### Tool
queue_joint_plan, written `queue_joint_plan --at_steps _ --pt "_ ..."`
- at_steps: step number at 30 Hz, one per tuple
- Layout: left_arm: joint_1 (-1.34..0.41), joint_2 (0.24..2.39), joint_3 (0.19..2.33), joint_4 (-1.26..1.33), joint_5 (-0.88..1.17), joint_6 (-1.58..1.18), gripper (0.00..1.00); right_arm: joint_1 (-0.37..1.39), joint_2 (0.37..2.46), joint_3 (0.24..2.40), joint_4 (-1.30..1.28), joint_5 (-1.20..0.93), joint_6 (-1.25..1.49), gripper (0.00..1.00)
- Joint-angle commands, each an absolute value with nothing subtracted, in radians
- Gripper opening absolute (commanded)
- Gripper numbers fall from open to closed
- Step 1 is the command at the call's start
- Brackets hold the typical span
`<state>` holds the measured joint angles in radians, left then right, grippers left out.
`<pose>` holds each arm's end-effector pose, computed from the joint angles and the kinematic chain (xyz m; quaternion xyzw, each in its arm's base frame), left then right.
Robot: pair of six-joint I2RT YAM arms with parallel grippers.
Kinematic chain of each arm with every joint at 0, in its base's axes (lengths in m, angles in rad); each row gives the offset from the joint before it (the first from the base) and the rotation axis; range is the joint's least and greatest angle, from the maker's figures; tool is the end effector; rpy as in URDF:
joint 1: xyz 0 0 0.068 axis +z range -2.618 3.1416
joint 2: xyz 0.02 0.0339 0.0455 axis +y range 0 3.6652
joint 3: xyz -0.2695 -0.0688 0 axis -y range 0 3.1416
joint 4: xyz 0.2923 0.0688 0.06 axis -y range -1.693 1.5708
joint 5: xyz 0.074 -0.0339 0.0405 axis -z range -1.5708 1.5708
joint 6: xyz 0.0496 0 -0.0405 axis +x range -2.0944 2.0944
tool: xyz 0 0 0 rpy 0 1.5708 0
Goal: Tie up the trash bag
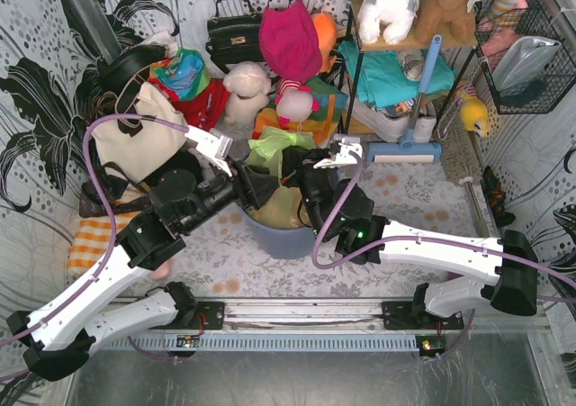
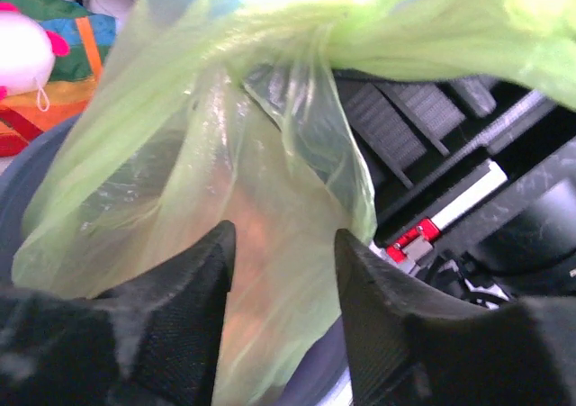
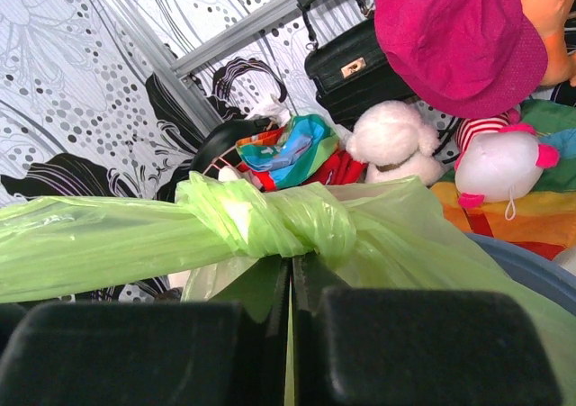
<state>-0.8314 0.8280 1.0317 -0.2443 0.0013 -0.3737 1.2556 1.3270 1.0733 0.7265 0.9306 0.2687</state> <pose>0.1585 -0.1739 0.4249 0.1641 0.7024 -0.3929 0.5704 0.1448 0.3159 0.4069 0.1162 0.5920 0.3570 0.7131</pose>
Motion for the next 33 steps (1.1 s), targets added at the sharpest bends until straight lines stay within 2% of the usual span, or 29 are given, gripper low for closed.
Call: queue_joint_plan --at_steps 1,10,11,15,19,22,33 --pt "-0.833 0.835 1.048 -0.165 -0.118 -0.378 0.59 1.25 1.324 1.087 0.766 0.916 0.267 0.0" --pt "-0.833 0.918 1.065 -0.171 -0.227 -0.309 0.62 1.25 1.31 1.089 0.754 0.9 0.273 0.0" --pt "-0.833 0.921 1.066 -0.169 -0.211 -0.305 0.57 1.25 1.31 1.09 0.751 0.9 0.275 0.0" --pt "-0.833 0.913 1.065 -0.171 -0.184 -0.302 0.26 1.25 1.312 1.091 0.748 0.899 0.275 0.0" --pt "-0.833 0.867 1.049 -0.173 -0.137 -0.304 0.09 1.25 1.322 1.093 0.745 0.905 0.275 0.0" --pt "-0.833 0.824 1.033 -0.184 -0.12 -0.307 0.04 1.249 1.335 1.097 0.748 0.91 0.27 0.0" --pt "-0.834 0.796 1.023 -0.245 0.113 -0.27 0.02 1.244 1.373 1.101 0.898 0.885 0.176 0.0"
